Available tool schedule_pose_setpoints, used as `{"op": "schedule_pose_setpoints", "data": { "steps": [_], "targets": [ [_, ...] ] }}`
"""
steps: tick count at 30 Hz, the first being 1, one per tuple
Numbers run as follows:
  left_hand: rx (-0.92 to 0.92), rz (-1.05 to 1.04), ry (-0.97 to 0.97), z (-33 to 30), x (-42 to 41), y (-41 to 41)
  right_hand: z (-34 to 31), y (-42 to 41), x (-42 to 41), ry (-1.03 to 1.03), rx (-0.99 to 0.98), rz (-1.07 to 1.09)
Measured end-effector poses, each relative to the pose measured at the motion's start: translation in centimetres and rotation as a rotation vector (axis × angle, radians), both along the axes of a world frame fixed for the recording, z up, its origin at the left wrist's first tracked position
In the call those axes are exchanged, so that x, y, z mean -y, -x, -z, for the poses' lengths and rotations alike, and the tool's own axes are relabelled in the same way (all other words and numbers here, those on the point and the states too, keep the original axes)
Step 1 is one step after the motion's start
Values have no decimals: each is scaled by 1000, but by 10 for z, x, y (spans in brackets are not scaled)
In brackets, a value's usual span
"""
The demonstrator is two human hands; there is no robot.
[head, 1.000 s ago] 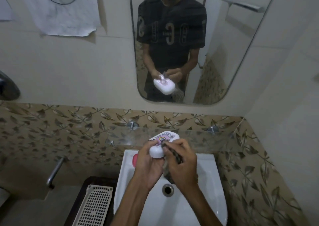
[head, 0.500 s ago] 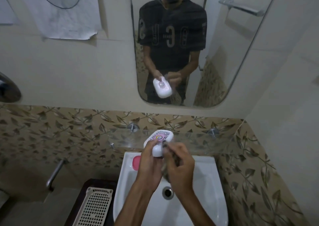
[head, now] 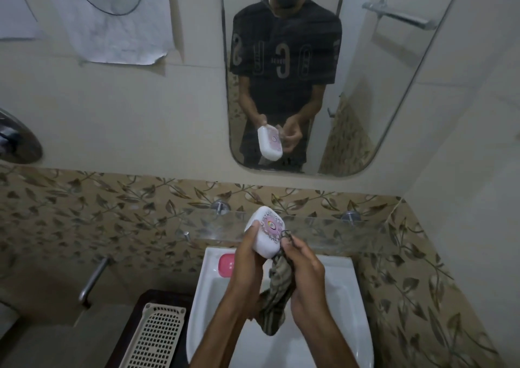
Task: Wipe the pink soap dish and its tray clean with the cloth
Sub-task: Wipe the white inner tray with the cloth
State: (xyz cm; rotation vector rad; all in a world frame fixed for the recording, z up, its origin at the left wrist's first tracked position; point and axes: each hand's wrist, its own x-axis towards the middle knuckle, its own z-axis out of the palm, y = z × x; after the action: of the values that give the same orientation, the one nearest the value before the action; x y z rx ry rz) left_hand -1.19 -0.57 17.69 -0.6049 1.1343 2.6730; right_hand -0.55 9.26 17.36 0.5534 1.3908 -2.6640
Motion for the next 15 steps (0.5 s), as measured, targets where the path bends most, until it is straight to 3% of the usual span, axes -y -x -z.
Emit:
{"op": "schedule_pose_setpoints", "data": {
  "steps": [4, 9, 12, 15],
  "targets": [
    [-79, 91, -34, 4, 27, 6, -14, 10, -16, 68, 63, -118],
    [12, 185, -423, -1, 35, 2, -28, 17, -36, -59, -49, -277],
    [71, 182, -422, -5, 31, 2, -27, 12, -39, -139, -168, -328],
    [91, 97, -363, -10, 22, 5, -21, 11, -38, -259, -263, -220]
  ]
}}
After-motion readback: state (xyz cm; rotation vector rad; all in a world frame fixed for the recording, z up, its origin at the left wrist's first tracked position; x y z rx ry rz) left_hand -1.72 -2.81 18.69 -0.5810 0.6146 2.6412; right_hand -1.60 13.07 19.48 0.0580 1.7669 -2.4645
